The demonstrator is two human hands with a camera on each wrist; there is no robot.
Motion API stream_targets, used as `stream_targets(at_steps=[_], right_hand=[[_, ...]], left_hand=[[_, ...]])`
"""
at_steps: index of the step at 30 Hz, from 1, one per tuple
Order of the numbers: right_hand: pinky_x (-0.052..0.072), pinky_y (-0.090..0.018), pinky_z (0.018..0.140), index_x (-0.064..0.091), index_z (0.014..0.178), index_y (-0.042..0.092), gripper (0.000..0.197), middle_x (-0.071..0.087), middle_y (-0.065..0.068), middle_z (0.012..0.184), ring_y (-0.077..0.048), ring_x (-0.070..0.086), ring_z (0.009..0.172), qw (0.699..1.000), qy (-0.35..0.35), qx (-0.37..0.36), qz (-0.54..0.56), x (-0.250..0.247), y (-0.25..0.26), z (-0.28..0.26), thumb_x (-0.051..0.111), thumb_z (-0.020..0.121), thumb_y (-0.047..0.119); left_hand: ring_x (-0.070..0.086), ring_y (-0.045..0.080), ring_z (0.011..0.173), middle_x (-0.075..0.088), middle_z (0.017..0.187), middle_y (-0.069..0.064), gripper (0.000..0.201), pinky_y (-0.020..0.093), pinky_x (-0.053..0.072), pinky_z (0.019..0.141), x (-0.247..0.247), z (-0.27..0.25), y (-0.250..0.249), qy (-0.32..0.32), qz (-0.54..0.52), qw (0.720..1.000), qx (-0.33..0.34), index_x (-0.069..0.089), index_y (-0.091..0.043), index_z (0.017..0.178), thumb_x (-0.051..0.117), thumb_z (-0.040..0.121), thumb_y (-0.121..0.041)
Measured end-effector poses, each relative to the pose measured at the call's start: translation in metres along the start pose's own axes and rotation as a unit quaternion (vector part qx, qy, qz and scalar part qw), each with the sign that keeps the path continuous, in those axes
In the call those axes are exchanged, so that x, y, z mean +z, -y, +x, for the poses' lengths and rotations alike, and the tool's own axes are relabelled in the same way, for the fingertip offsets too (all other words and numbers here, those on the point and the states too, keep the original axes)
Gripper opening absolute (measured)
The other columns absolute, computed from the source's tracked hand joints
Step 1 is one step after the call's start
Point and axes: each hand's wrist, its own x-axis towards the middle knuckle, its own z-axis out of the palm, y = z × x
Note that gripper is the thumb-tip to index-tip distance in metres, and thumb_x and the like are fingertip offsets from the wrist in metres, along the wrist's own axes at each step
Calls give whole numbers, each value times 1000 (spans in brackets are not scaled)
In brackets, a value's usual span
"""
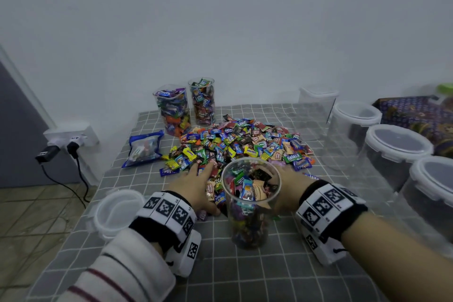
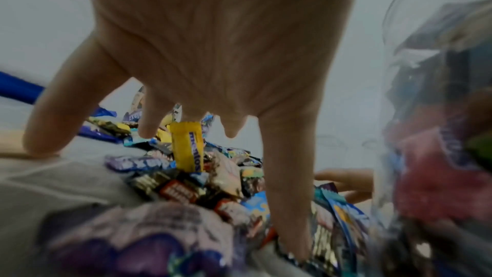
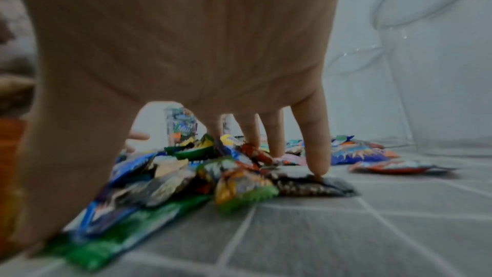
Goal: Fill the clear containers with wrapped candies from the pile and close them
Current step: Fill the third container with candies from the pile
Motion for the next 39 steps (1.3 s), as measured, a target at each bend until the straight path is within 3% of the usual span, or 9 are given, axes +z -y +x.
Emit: stream_targets(at_steps=[2,8,11,14,17,22,26,32,39], right_hand=[[41,-49,103,12,149,27,110,30,-2,148,-26,36,131,1000,5,9,-9,2,2,5,75,65,58],[47,-42,97,30,142,23,77,42,-6,135,-24,47,119,1000,-2,8,20,1,5,13,71,78,34],[40,-41,103,31,143,17,68,37,-12,141,-30,44,125,999,-14,4,52,1,5,14,65,84,25],[40,-43,102,36,141,15,58,39,-15,139,-31,46,123,997,-26,-6,74,-2,6,13,59,89,27],[48,-42,94,45,131,16,40,46,-13,123,-28,53,109,996,-31,-11,79,-10,10,8,50,94,31],[49,-42,93,44,132,19,37,49,-12,120,-29,55,107,998,-38,-20,55,-12,10,4,43,97,31],[48,-40,93,47,129,16,32,53,-13,117,-29,55,105,997,-63,-27,33,-12,10,3,40,99,24],[47,-41,94,51,127,15,31,56,-12,117,-29,56,107,996,-82,-12,30,-12,7,3,42,98,18],[50,-37,87,60,115,16,23,62,-6,108,-23,58,98,990,-124,12,58,-10,-4,7,48,95,17]], left_hand=[[26,32,141,-2,160,8,122,45,41,103,0,3,-2,20,10,1000,-3,-8,-38,149,77,64,-57],[52,29,116,46,133,10,86,41,49,90,-3,5,-12,8,30,999,34,20,-35,148,69,79,-51],[57,26,108,60,120,9,44,35,48,83,-9,0,-18,-42,36,997,52,50,-21,130,60,90,-35],[60,26,104,65,113,10,26,33,49,81,-12,-4,-21,-67,37,996,50,61,-14,117,53,94,-23],[60,27,102,66,111,10,24,33,49,81,-13,-6,-23,-76,25,996,43,65,-12,112,48,95,-17],[60,26,102,65,110,10,23,32,48,81,-12,-5,-22,-106,24,994,34,66,-12,105,45,95,-11],[60,28,97,62,95,10,18,31,44,73,-12,-5,-21,-117,32,992,32,52,-17,80,45,94,-9],[58,24,87,66,96,8,20,28,38,67,-8,0,-14,-155,19,987,43,66,-13,98,47,94,-16],[57,19,78,65,81,0,20,27,42,67,-5,0,-3,-214,-89,972,21,71,-14,90,52,93,-20]])
